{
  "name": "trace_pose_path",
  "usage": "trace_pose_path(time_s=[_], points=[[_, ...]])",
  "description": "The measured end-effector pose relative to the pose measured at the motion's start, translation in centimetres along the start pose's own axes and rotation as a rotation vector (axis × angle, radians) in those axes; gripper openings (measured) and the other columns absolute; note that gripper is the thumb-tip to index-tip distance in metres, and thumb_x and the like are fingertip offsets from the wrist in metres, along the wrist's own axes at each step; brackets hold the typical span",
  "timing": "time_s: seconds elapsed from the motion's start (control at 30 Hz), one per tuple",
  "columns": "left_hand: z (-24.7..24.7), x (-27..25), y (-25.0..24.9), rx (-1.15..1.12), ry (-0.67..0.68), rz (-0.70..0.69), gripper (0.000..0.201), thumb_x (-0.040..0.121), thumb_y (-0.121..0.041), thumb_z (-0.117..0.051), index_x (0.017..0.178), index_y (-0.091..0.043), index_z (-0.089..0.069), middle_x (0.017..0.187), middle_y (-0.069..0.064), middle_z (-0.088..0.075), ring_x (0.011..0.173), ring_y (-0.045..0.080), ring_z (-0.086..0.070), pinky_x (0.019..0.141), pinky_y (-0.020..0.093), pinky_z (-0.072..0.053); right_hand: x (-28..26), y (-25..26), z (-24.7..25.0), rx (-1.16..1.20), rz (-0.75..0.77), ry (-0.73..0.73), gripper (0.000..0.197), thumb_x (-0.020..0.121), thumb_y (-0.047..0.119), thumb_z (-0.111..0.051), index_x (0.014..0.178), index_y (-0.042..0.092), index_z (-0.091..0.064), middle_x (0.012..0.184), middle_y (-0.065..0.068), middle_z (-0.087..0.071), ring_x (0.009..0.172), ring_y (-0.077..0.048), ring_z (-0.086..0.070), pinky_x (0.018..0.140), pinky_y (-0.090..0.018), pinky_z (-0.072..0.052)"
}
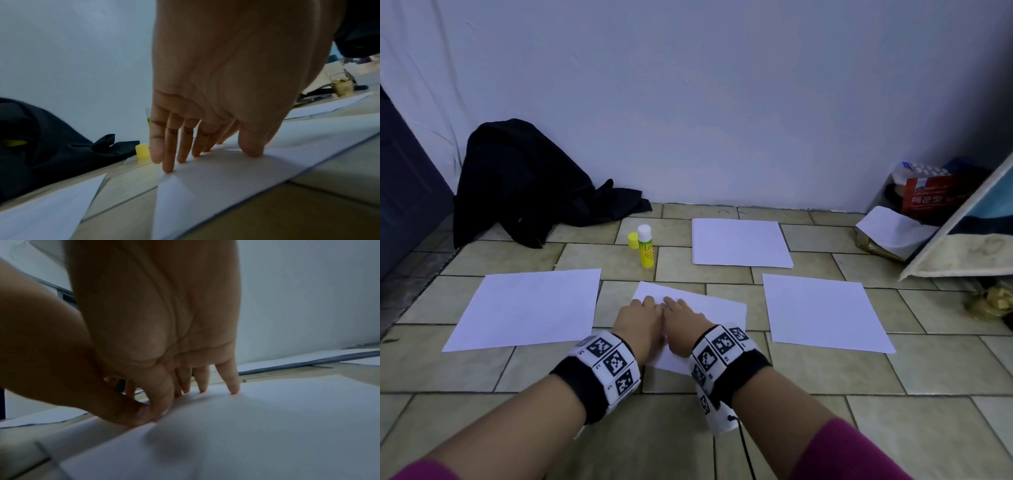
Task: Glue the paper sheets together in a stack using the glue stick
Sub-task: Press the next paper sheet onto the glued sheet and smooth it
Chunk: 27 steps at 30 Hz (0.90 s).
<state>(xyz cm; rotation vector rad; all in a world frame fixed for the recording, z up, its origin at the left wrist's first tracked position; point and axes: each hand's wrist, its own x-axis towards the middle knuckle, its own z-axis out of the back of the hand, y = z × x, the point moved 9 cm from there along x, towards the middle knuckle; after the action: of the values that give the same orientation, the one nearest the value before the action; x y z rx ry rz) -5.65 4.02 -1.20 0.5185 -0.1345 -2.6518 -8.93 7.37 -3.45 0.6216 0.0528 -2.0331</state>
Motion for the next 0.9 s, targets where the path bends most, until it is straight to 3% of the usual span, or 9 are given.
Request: trace_pose_path(time_s=[0.13, 0.23, 0.37, 0.47, 0.57, 0.67, 0.9], points=[[-0.4, 0.7, 1.4, -0.030, -0.005, 0.003, 0.069, 0.092, -0.059, -0.045, 0.139, -0.010, -0.033, 0.144, 0.011, -0.031, 0.135, 0.026, -0.030, 0.099, 0.037, -0.036, 0.0, -1.4, 0.3, 0.002, 0.065, 0.034, 0.074, 0.097, 0.022, -0.052, 0.154, 0.014, -0.005, 0.161, 0.000, 0.003, 0.148, -0.017, 0.000, 0.116, -0.054, -0.015], [-1.5, 1.0, 2.1, -0.092, 0.066, -0.052, 0.081, 0.091, -0.063, -0.043, 0.145, -0.006, -0.021, 0.154, 0.010, -0.013, 0.143, 0.024, -0.014, 0.107, 0.041, -0.034, -0.7, -4.1, 0.0, -0.020, 0.045, 0.085, 0.089, 0.092, 0.039, -0.058, 0.153, 0.018, 0.003, 0.161, 0.003, 0.011, 0.148, -0.015, 0.006, 0.116, -0.055, -0.008], [-1.5, 1.3, 2.7, -0.088, 0.118, -0.122, 0.084, 0.088, -0.062, -0.050, 0.143, -0.006, -0.020, 0.151, 0.009, -0.016, 0.137, 0.024, -0.025, 0.099, 0.039, -0.042, -2.3, -8.7, -0.1, -0.044, -0.030, 0.127, 0.104, 0.085, 0.051, -0.063, 0.152, 0.022, 0.011, 0.159, 0.005, 0.018, 0.147, -0.015, 0.011, 0.116, -0.054, -0.003], [-1.8, 1.8, 3.5, -0.090, 0.142, -0.163, 0.093, 0.081, -0.060, -0.063, 0.143, -0.006, -0.019, 0.147, 0.008, -0.018, 0.134, 0.023, -0.026, 0.100, 0.040, -0.041, -3.5, -11.9, 0.1, -0.017, -0.108, 0.114, 0.107, 0.084, 0.052, -0.063, 0.152, 0.020, 0.012, 0.159, 0.005, 0.019, 0.147, -0.014, 0.011, 0.116, -0.055, -0.002], [-2.6, 2.5, 4.0, -0.120, 0.179, -0.164, 0.115, 0.076, -0.059, -0.069, 0.150, -0.002, -0.001, 0.158, 0.008, 0.002, 0.145, 0.025, -0.008, 0.116, 0.043, -0.022, -3.9, -13.0, 0.0, -0.003, -0.143, 0.114, 0.105, 0.086, 0.051, -0.061, 0.151, 0.018, 0.014, 0.159, 0.003, 0.020, 0.147, -0.014, 0.011, 0.116, -0.054, -0.001], [-3.9, 2.7, 4.2, -0.135, 0.250, -0.153, 0.131, 0.074, -0.061, -0.070, 0.148, -0.003, 0.020, 0.157, 0.006, 0.027, 0.145, 0.025, 0.022, 0.120, 0.045, -0.001, -3.6, -12.8, 0.1, 0.005, -0.162, 0.110, 0.107, 0.086, 0.048, -0.063, 0.151, 0.013, 0.016, 0.159, 0.002, 0.018, 0.148, -0.014, 0.010, 0.116, -0.053, -0.001], [-4.7, 2.4, 4.9, -0.124, 0.365, -0.187, 0.144, 0.065, -0.060, -0.078, 0.145, -0.007, 0.030, 0.153, 0.003, 0.036, 0.143, 0.024, 0.028, 0.120, 0.045, 0.001, -4.4, -12.7, 0.5, 0.140, -0.198, 0.056, 0.119, 0.082, 0.044, -0.069, 0.147, 0.014, 0.026, 0.161, -0.003, 0.006, 0.148, -0.016, -0.001, 0.118, -0.049, -0.002]])
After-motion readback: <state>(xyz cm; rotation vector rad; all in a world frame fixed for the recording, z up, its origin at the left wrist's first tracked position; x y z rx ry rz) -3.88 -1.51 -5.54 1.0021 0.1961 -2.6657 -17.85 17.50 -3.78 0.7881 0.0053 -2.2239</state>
